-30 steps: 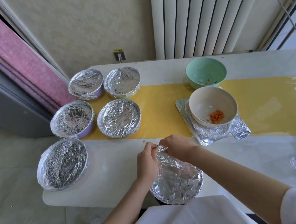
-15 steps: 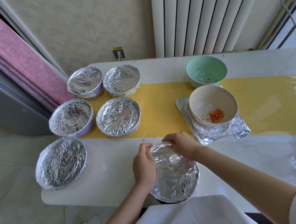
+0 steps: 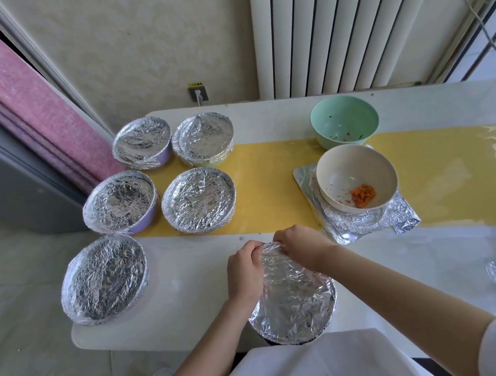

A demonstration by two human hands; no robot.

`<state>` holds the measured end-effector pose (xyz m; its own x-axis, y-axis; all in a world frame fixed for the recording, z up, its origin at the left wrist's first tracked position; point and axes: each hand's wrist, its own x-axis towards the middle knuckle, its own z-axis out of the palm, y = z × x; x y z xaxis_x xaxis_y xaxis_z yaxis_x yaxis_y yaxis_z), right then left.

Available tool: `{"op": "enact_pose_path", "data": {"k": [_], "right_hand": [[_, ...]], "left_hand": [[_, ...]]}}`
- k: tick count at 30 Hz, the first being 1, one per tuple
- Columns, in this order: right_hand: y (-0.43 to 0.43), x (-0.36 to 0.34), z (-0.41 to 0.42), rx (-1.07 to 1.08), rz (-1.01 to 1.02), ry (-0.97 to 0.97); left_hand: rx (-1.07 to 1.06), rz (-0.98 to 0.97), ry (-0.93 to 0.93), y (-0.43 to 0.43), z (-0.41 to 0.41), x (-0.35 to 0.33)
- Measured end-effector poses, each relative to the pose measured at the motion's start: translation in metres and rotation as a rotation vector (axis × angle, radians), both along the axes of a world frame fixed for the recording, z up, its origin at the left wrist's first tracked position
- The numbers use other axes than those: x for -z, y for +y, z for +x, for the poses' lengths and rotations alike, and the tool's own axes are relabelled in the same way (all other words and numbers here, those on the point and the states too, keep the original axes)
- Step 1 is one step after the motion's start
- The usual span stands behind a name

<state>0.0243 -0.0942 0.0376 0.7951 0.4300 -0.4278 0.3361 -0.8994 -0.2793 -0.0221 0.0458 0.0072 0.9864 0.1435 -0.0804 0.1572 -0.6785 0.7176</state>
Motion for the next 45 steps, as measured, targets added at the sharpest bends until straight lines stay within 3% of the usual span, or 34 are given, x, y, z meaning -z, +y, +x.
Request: {"op": "enact_pose_path", "data": {"k": [9,15,19,23,27,33,41,45], "right_hand": [[0.005,-0.015,-0.003,0.078,0.026,0.04],[-0.011,0.004,-0.009,0.2,0.283,0.072],[-0.019,0.014,-0.007,0.295,0.344,0.086],[-0.019,0.013,-0.004,0.276,0.3,0.098],[-0.014,0.005,0.005,0.129,0.113,0.086],[-0.002,-0.012,0.008,-0.015,-0.093,0.007],[-0.005,0.005,0.008,0.05,0.115,0.052],[0.001,0.004,0.006,0.02,0.075,0.012]], "left_hand": [[0.013,0.004,0.006,0.0,-0.002,0.001],[-0.008,0.005,0.039,0.002,-0.006,0.001],[-0.036,0.038,0.075,-0.001,-0.009,-0.002],[-0.006,-0.078,0.02,-0.009,-0.005,-0.004],[0.01,-0.133,0.044,-0.005,0.001,-0.002],[-0.008,-0.08,0.007,-0.004,0.001,-0.004],[-0.026,-0.117,0.013,-0.007,-0.002,-0.005],[-0.052,-0.15,0.027,-0.009,-0.004,-0.007]]}}
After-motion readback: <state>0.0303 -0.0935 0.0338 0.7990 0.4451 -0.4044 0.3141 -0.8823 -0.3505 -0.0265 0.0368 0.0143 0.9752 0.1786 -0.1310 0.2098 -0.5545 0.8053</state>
